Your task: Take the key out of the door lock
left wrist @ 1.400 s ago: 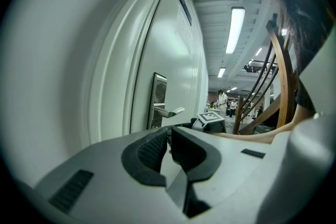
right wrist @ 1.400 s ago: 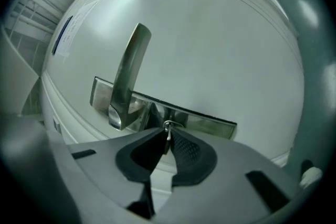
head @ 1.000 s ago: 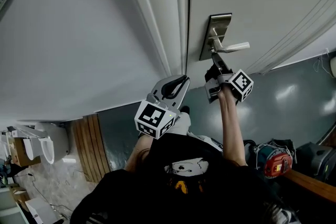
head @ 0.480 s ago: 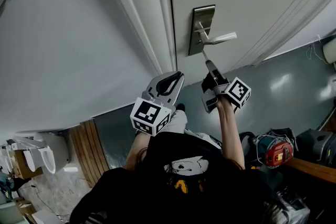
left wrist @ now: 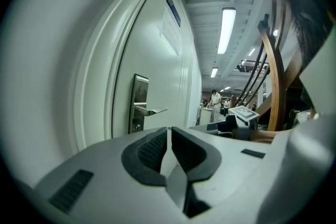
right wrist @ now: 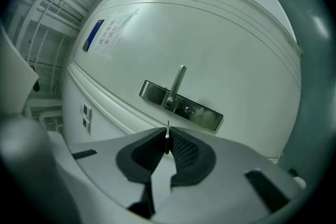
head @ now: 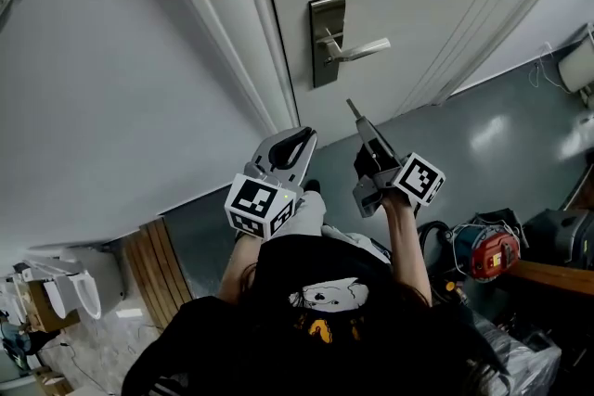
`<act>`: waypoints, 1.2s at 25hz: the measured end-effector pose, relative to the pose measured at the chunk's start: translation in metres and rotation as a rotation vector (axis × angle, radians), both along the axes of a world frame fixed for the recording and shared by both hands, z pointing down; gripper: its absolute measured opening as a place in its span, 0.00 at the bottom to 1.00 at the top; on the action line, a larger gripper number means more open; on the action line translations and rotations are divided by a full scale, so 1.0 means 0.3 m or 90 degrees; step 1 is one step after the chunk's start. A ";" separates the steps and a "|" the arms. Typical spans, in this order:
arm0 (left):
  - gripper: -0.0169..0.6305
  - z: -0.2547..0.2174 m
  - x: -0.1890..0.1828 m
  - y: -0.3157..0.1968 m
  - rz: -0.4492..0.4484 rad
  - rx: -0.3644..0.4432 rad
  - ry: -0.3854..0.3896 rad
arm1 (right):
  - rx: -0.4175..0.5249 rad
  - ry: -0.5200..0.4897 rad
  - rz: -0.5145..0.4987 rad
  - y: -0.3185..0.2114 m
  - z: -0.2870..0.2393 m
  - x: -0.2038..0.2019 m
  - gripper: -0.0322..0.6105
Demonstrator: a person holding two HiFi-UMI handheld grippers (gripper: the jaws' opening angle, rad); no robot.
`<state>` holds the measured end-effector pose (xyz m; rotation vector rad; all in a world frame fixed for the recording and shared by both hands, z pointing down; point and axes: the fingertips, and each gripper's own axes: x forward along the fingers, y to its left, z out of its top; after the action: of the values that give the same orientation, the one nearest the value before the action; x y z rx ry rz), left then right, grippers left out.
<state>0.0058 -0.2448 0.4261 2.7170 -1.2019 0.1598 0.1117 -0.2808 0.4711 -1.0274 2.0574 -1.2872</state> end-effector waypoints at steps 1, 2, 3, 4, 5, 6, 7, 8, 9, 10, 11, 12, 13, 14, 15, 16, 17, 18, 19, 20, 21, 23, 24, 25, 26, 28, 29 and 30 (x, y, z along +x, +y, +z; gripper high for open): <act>0.07 0.002 0.004 0.014 -0.001 -0.001 -0.002 | 0.005 0.007 -0.001 0.024 -0.006 0.007 0.08; 0.07 0.004 0.007 0.029 -0.002 -0.002 -0.005 | 0.009 0.014 -0.002 0.047 -0.010 0.013 0.08; 0.07 0.006 0.009 0.045 -0.003 -0.003 -0.009 | 0.011 0.020 -0.002 0.070 -0.013 0.018 0.08; 0.07 0.008 0.010 0.063 -0.004 -0.006 -0.013 | 0.009 0.026 -0.001 0.093 -0.012 0.022 0.08; 0.07 0.011 0.012 0.080 -0.005 -0.009 -0.018 | 0.005 0.030 0.001 0.116 -0.008 0.027 0.08; 0.07 0.013 0.015 0.095 -0.006 -0.013 -0.022 | 0.003 0.034 0.002 0.136 -0.004 0.032 0.08; 0.07 0.015 0.019 0.108 -0.006 -0.016 -0.027 | 0.002 0.037 0.003 0.154 -0.001 0.036 0.08; 0.07 0.014 0.024 0.119 -0.006 -0.018 -0.031 | 0.004 0.038 0.003 0.170 0.001 0.041 0.08; 0.07 0.013 0.030 0.129 -0.005 -0.019 -0.035 | 0.007 0.037 0.003 0.182 0.003 0.044 0.08; 0.07 0.013 0.036 0.136 -0.004 -0.020 -0.038 | 0.010 0.037 0.002 0.189 0.003 0.047 0.08; 0.07 0.015 0.040 0.140 -0.003 -0.022 -0.041 | 0.013 0.039 0.001 0.193 0.003 0.049 0.08; 0.07 0.019 0.042 0.141 -0.001 -0.023 -0.044 | 0.014 0.041 0.002 0.195 0.007 0.051 0.08; 0.07 0.024 0.042 0.142 -0.001 -0.025 -0.048 | 0.013 0.042 0.003 0.197 0.013 0.052 0.08; 0.07 0.028 0.040 0.141 -0.001 -0.027 -0.052 | 0.012 0.043 0.005 0.199 0.018 0.052 0.08; 0.07 0.030 0.037 0.139 -0.001 -0.029 -0.054 | 0.013 0.046 0.007 0.201 0.021 0.053 0.08; 0.07 0.031 0.035 0.138 -0.002 -0.030 -0.055 | 0.015 0.051 0.009 0.202 0.021 0.056 0.08; 0.07 0.032 0.033 0.138 -0.003 -0.032 -0.056 | 0.017 0.057 0.011 0.202 0.021 0.061 0.08; 0.07 0.033 0.031 0.139 -0.003 -0.033 -0.056 | 0.018 0.064 0.014 0.203 0.022 0.067 0.08; 0.07 0.034 0.027 0.141 -0.003 -0.035 -0.058 | 0.019 0.070 0.017 0.203 0.023 0.073 0.08; 0.07 0.035 0.023 0.142 -0.003 -0.036 -0.060 | 0.021 0.075 0.020 0.205 0.021 0.077 0.08; 0.07 0.036 0.016 0.142 -0.003 -0.036 -0.062 | 0.024 0.080 0.023 0.206 0.018 0.080 0.08; 0.07 0.037 0.000 0.142 -0.005 -0.037 -0.063 | 0.032 0.090 0.028 0.211 0.010 0.080 0.08; 0.07 0.037 -0.010 0.142 -0.006 -0.037 -0.061 | 0.035 0.094 0.029 0.215 0.006 0.077 0.08; 0.07 0.036 -0.020 0.143 -0.007 -0.037 -0.059 | 0.038 0.097 0.030 0.221 0.001 0.070 0.08; 0.07 0.035 -0.031 0.146 -0.009 -0.037 -0.056 | 0.041 0.099 0.029 0.227 -0.004 0.060 0.08; 0.07 0.034 -0.052 0.156 -0.010 -0.037 -0.050 | 0.045 0.104 0.026 0.241 -0.015 0.039 0.08; 0.07 0.033 -0.062 0.163 -0.010 -0.037 -0.048 | 0.046 0.107 0.025 0.247 -0.020 0.027 0.08; 0.07 0.033 -0.072 0.171 -0.009 -0.036 -0.046 | 0.047 0.112 0.024 0.254 -0.024 0.015 0.08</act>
<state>-0.0159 -0.1935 0.4360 2.6739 -1.2167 0.2883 0.1161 -0.2045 0.4637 -1.1769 2.1865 -1.1287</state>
